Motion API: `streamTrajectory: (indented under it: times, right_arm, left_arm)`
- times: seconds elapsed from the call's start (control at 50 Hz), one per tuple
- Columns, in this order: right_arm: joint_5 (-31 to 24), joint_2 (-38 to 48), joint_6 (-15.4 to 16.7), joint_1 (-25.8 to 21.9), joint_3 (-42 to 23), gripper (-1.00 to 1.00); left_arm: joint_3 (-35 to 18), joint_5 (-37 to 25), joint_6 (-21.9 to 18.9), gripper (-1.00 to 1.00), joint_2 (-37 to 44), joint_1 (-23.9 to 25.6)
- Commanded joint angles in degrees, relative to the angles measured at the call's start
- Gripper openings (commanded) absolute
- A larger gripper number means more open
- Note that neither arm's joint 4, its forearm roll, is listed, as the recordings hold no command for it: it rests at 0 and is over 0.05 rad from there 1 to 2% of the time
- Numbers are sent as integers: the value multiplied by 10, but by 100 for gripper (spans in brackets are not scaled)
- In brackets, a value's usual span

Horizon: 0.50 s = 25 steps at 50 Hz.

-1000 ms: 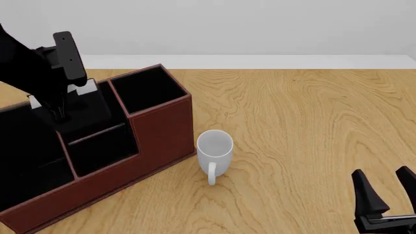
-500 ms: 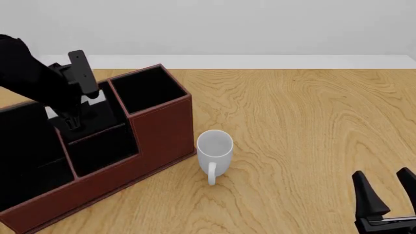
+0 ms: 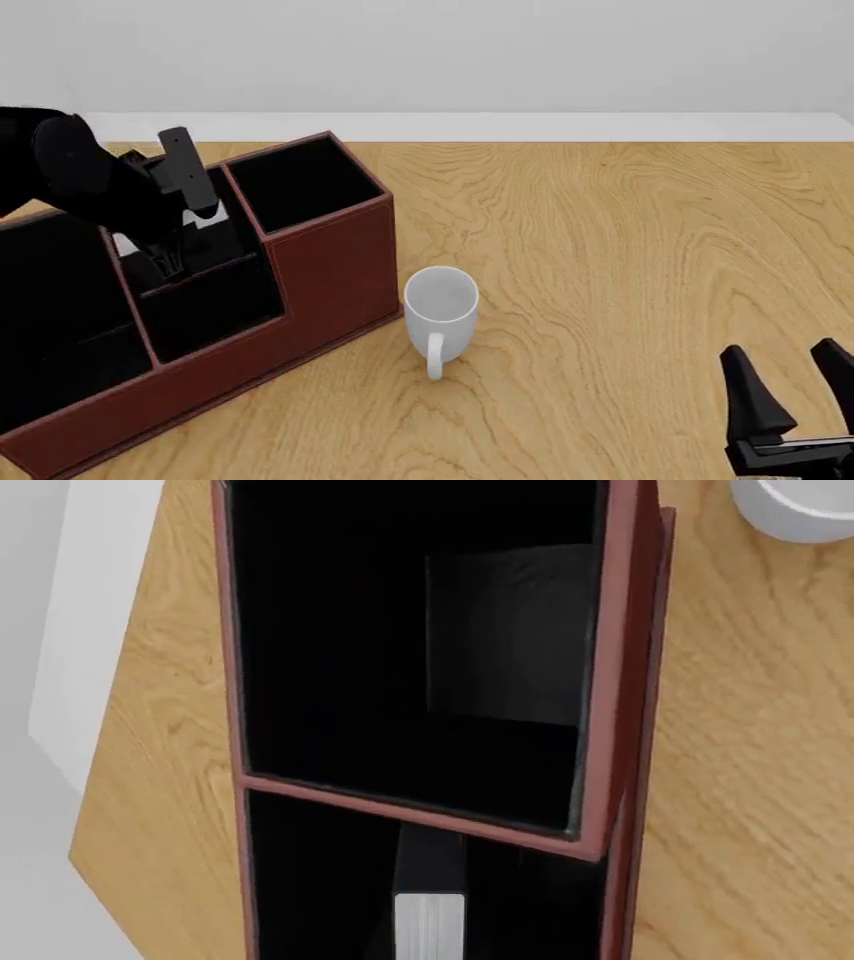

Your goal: Pick up the book and place it in the front compartment of the caddy.

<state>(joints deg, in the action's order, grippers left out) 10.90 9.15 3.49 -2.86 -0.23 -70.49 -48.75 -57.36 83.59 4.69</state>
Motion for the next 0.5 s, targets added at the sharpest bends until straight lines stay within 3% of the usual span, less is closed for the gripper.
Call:
streamTrajectory:
  times: [0.02,0.18,0.2,0.5]
  right_arm:
    - [9,10,0,-1,0,100]
    - [2,3,0,-1,0,100]
    - [2,2,1,-1,0,100]
    - [-6,-6,0,-1,0,100]
  left_arm:
    - [12,25,-11,-100,15,-3]
    - [12,28,-15,-100,22,-8]
    - [14,31,-19,100,22,-10]
    - [3,43,-26,100,31,-21]
